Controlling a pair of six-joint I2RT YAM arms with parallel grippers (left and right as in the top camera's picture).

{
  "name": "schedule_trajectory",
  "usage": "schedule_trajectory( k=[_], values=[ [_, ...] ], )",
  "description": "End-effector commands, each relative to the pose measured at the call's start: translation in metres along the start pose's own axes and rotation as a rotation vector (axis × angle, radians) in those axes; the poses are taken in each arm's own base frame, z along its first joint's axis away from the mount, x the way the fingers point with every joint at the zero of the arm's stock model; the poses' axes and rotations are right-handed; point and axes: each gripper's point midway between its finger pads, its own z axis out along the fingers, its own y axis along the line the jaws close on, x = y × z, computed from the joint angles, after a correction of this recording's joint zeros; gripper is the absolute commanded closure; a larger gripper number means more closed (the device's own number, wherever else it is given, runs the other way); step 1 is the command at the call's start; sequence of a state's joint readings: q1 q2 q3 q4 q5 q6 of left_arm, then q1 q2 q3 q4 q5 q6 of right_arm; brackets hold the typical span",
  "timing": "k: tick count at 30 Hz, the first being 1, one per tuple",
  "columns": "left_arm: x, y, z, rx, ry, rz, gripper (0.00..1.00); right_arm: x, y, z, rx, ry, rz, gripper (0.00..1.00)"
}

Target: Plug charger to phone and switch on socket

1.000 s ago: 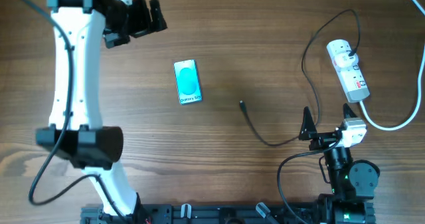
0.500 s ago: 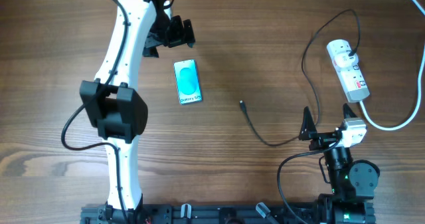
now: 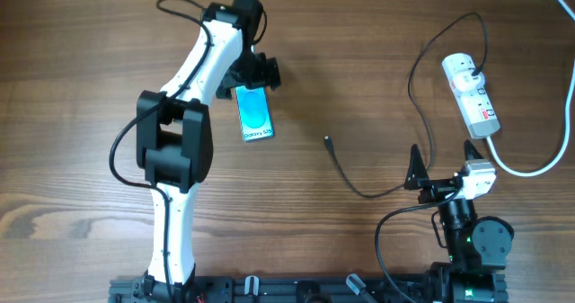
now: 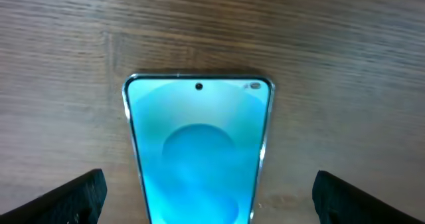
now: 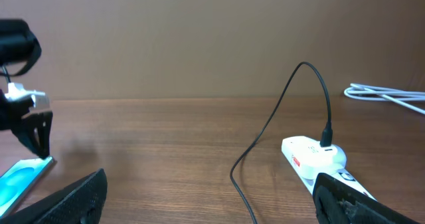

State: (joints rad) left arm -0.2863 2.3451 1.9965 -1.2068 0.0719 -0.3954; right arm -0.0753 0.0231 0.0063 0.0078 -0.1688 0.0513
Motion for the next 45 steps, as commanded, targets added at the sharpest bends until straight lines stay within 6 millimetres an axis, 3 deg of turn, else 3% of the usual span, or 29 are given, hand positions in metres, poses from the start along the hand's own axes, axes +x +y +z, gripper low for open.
schedule_trajectory(
  k=[1, 9, 16, 22, 27, 29, 30, 35, 37, 39, 43, 45],
  values=[
    [0.006, 0.008, 0.020, -0.027, 0.022, -0.013, 0.00, -0.001, 0.000, 0.000, -0.005, -0.003, 0.003, 0.00],
    [0.034, 0.023, 0.049, -0.070, 0.108, -0.018, 0.00, -0.001, 0.000, 0.000, -0.005, -0.003, 0.003, 0.00],
    [0.026, 0.019, 0.055, -0.047, 0.072, -0.016, 0.00, -0.001, 0.000, 0.000, -0.006, -0.003, 0.003, 0.00],
    [0.039, 0.013, 0.055, -0.066, 0.103, -0.021, 0.35, -0.001, 0.000, 0.000, -0.006, -0.003, 0.003, 0.00],
    [0.041, 0.007, 0.055, -0.066, 0.099, -0.004, 0.22, -0.001, 0.000, 0.000, -0.005, -0.003, 0.003, 0.00],
    [0.043, 0.008, 0.056, -0.070, 0.106, -0.004, 0.04, -0.001, 0.000, 0.000, -0.005, -0.003, 0.003, 0.00],
    [0.044, 0.008, 0.056, -0.071, 0.108, -0.004, 0.00, -0.001, 0.000, 0.000, -0.005, -0.003, 0.003, 0.00],
    [0.046, 0.009, 0.057, -0.074, 0.114, -0.004, 0.06, -0.001, 0.000, 0.000, -0.002, -0.005, -0.002, 0.00],
    [0.049, 0.011, 0.056, -0.080, 0.127, -0.001, 0.15, -0.001, 0.001, 0.000, -0.009, -0.004, 0.005, 0.00],
    [0.048, 0.010, 0.057, -0.078, 0.124, -0.001, 0.16, -0.001, 0.006, 0.000, -0.039, -0.001, 0.115, 0.00],
    [0.044, 0.008, 0.057, -0.069, 0.107, -0.002, 0.28, 0.004, 0.010, 0.001, -0.058, 0.034, 0.558, 0.01],
    [0.044, 0.008, 0.057, -0.069, 0.107, -0.001, 0.34, 0.012, 0.033, 0.000, -0.180, 0.107, 0.510, 0.00]
  ],
)
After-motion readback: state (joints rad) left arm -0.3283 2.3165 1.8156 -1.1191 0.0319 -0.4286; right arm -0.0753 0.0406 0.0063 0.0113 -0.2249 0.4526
